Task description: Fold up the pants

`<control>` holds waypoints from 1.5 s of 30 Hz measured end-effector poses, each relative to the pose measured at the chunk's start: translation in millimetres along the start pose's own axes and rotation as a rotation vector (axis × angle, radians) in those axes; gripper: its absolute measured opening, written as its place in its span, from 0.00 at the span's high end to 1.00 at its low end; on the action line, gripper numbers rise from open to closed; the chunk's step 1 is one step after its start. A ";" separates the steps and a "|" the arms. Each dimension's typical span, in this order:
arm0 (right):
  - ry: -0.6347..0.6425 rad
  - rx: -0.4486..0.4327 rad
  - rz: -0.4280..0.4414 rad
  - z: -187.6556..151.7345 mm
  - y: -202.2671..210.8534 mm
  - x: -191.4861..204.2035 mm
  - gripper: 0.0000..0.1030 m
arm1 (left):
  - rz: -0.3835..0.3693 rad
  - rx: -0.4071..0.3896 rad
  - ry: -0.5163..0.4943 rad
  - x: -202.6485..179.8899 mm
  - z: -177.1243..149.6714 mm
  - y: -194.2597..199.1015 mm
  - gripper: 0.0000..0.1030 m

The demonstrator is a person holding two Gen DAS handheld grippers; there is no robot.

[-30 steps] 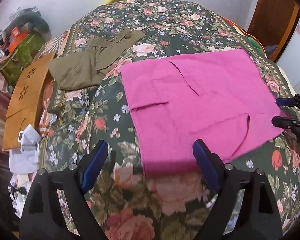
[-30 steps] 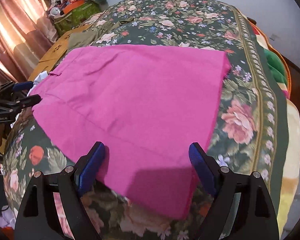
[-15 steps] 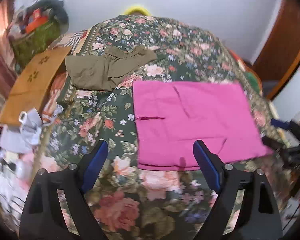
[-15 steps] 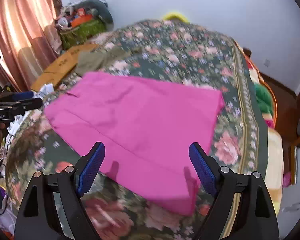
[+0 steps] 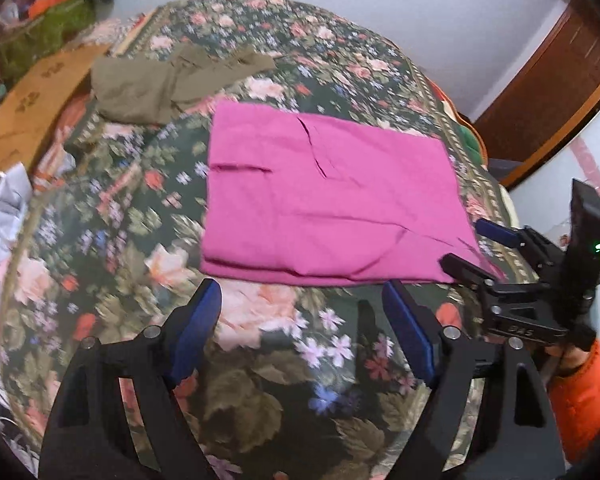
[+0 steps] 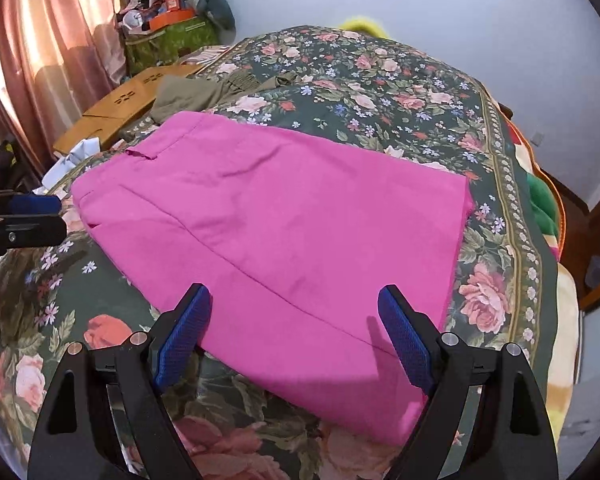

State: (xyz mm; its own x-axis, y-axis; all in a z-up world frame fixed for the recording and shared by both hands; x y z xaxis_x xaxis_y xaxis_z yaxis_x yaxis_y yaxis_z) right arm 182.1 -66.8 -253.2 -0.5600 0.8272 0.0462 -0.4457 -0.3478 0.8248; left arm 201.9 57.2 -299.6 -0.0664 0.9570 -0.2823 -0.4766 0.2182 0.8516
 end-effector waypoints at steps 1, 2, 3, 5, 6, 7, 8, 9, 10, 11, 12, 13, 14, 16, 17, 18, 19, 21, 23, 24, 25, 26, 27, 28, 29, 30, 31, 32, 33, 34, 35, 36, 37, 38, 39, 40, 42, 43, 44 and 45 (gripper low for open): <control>-0.004 0.000 0.005 -0.3 0.2 -0.6 0.19 | -0.015 0.008 0.009 -0.5 -1.1 -1.5 0.19; -0.010 0.003 0.012 -0.7 0.1 -1.5 0.19 | -0.023 0.013 0.018 -0.7 -1.6 -2.9 0.20; -0.014 0.005 0.017 -1.2 -0.4 -0.8 0.19 | -0.024 0.010 0.024 -0.6 -1.6 -3.8 0.21; -0.028 0.007 0.028 -2.6 -0.8 -1.5 0.19 | -0.034 0.012 0.036 -1.1 -1.2 -6.5 0.21; -0.033 0.004 0.031 -3.2 -0.5 -1.7 0.19 | -0.056 0.020 0.055 -1.2 -1.4 -9.2 0.21; -0.035 0.000 0.033 -3.7 0.3 -1.4 0.19 | -0.088 0.028 0.080 -1.8 -1.8 -12.3 0.21; -0.035 -0.001 0.034 -4.1 0.2 -0.2 0.19 | -0.104 0.029 0.098 -0.8 -1.1 -13.4 0.21; -0.035 -0.001 0.036 -4.4 0.0 0.3 0.19 | -0.115 0.029 0.111 -0.3 0.0 -14.5 0.21; -0.036 -0.001 0.040 -4.9 0.1 0.5 0.19 | -0.131 0.031 0.126 0.1 1.7 -16.1 0.21; -0.039 0.001 0.044 -5.0 -0.4 0.8 0.19 | -0.150 0.032 0.145 0.5 3.5 -17.2 0.21; -0.043 0.005 0.050 -5.6 -1.0 0.8 0.19 | -0.169 0.033 0.164 1.3 5.3 -18.7 0.19; -0.048 0.007 0.056 -6.0 -1.6 0.4 0.19 | -0.197 0.037 0.190 2.1 8.0 -20.6 0.18; -0.054 0.011 0.064 -6.5 -2.4 0.2 0.19 | -0.219 0.040 0.212 3.4 10.0 -22.0 0.16; -0.067 0.017 0.080 -7.7 -3.7 -0.6 0.19 | -0.243 0.048 0.248 6.3 15.8 -25.4 0.16; -0.075 0.020 0.088 -8.3 -4.2 -1.0 0.19 | -0.250 0.054 0.257 7.4 19.1 -27.6 0.16; -0.079 0.022 0.093 -9.1 -4.1 -1.2 0.19 | -0.251 0.059 0.262 8.0 21.5 -29.2 0.16; -0.083 0.023 0.098 -9.5 -4.1 -1.3 0.19 | -0.249 0.063 0.264 8.0 24.5 -31.1 0.16; -0.087 0.024 0.103 -9.8 -4.0 -1.5 0.19 | -0.236 0.059 0.261 8.6 29.0 -32.6 0.25; -0.089 0.024 0.106 -10.2 -3.2 -1.5 0.19 | -0.177 0.053 0.243 13.5 31.3 -34.5 0.47; -0.090 0.024 0.107 -10.3 -3.1 -2.0 0.19 | -0.140 0.052 0.234 17.0 32.0 -36.0 0.60; -0.092 0.024 0.110 -10.6 -2.8 -2.0 0.19 | -0.113 0.046 0.232 20.2 32.4 -36.4 0.65; -0.093 0.025 0.112 -10.8 -2.7 -2.3 0.19 | -0.104 0.038 0.232 23.0 32.1 -36.3 0.70; -0.096 0.026 0.115 -11.1 -2.7 -2.5 0.19 | -0.097 0.030 0.233 25.0 31.8 -35.6 0.73; -0.100 0.027 0.118 -11.5 -2.2 -2.6 0.19 | -0.089 0.023 0.230 25.8 31.3 -34.8 0.73; -0.103 0.028 0.121 -11.7 -1.9 -3.2 0.19 | -0.072 0.013 0.223 26.0 30.5 -33.3 0.75; -0.105 0.028 0.122 -11.7 -1.8 -3.5 0.19 | -0.054 0.003 0.216 26.0 29.3 -30.6 0.77; -0.108 0.027 0.122 -12.1 -1.4 -4.0 0.19 | -0.037 -0.009 0.204 25.7 28.5 -26.8 0.79; -0.112 0.026 0.121 -13.0 -0.6 -4.9 0.19 | -0.017 -0.026 0.185 24.7 28.3 -21.4 0.80; -0.116 0.025 0.121 -13.9 0.5 -5.6 0.19 | 0.017 -0.050 0.160 24.1 28.4 -14.0 0.80; -0.121 0.024 0.124 -15.1 1.8 -6.5 0.19 | 0.043 -0.066 0.144 23.9 28.4 -8.5 0.81; -0.126 0.024 0.124 -15.7 2.7 -7.0 0.19 | 0.078 -0.088 0.120 24.2 28.4 -1.2 0.81; -0.132 0.023 0.123 -16.6 3.8 -8.3 0.19 | 0.115 -0.106 0.097 25.1 28.4 5.1 0.81; -0.138 0.022 0.123 -18.0 5.1 -9.9 0.19 | 0.156 -0.124 0.074 26.4 29.7 10.3 0.81; -0.143 0.019 0.117 -19.3 6.2 -11.8 0.19 | 0.216 -0.150 0.046 29.8 28.9 19.6 0.81; -0.146 0.018 0.110 -19.7 6.4 -13.6 0.19 | 0.266 -0.168 0.022 31.4 29.7 24.1 0.82; -0.153 0.021 0.106 -21.5 6.7 -15.8 0.19 | 0.310 -0.184 -0.004 33.0 29.9 28.6 0.82; -0.164 0.024 0.108 -22.4 6.4 -18.8 0.19 | 0.388 -0.205 -0.057 35.5 30.0 35.2 0.82; -0.169 0.027 0.108 -23.1 6.1 -19.9 0.19 | 0.424 -0.218 -0.091 33.8 30.6 37.7 0.82; -0.173 0.029 0.107 -23.5 5.8 -20.7 0.19 | 0.441 -0.225 -0.110 31.7 31.6 38.1 0.83; -0.174 0.029 0.106 -23.4 5.6 -21.3 0.19 | 0.466 -0.237 -0.141 27.7 33.0 40.0 0.83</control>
State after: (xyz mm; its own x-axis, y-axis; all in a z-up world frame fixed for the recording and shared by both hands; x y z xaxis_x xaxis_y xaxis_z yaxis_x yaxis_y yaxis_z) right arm 175.2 -96.7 -262.8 -0.4728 0.8512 0.2278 -0.3689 -0.4260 0.8261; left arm 209.9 98.7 -258.8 -0.2078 0.9620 0.1774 -0.6105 -0.2692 0.7449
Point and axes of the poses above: each gripper's, at about its wrist camera, not at the fingertips, and y roughly against the way its jaws point, x to its left, z to its top, the point moved 9 cm from there along -y, roughly the way its jaws point, and after that the axes turned 3 degrees about -y, right-handed, at the moved point
